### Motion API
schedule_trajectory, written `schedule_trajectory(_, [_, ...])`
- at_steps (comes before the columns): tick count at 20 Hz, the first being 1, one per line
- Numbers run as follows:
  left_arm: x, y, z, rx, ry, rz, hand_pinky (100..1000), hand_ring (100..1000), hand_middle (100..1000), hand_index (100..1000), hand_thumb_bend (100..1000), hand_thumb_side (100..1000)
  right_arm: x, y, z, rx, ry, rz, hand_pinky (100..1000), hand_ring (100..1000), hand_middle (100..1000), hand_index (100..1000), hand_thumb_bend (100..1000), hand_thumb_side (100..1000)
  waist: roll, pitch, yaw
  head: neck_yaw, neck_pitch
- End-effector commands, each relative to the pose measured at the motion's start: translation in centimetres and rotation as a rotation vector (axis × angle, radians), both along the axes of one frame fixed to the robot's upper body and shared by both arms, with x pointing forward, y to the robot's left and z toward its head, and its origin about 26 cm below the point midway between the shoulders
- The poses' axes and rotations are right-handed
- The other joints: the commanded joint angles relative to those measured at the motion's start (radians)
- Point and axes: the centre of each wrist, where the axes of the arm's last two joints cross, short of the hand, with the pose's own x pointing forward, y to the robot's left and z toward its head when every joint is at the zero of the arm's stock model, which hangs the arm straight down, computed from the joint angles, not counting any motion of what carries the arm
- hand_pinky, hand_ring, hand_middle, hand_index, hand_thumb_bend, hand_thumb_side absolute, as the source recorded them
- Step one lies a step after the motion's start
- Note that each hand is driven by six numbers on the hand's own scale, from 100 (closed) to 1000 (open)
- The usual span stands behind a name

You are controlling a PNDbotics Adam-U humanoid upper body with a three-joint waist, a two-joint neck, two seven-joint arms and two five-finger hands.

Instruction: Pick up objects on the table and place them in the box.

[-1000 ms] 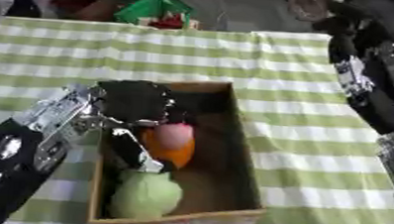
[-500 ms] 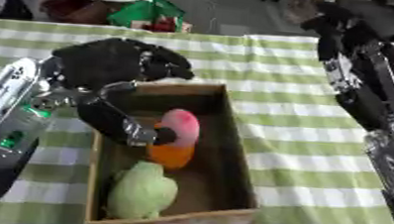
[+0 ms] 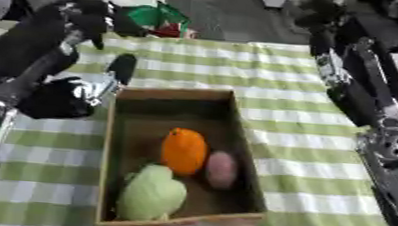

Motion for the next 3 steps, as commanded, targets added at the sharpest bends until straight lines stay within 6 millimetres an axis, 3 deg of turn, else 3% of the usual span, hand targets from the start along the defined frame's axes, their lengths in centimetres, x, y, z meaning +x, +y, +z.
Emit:
schedule_trajectory(1, [-1.5, 2.1, 0.8, -0.157, -0.027, 0.035, 357, 519, 515, 657, 100, 857, -0.4, -0.3, 0.6, 0.031, -0.029, -0.008, 881, 976, 689, 913, 100, 769, 0.003, -0.023, 0.007, -0.011, 0.011])
schedule_trajectory(3, [-2.3, 4.7, 0.4, -0.280, -0.011, 0.103, 346, 507, 507, 641, 100, 852, -0.4, -0.3, 0.3, 0.059, -0.024, -0.005, 878, 972, 681, 911, 100, 747, 0.006, -0.025, 0.010, -0.010, 0.013])
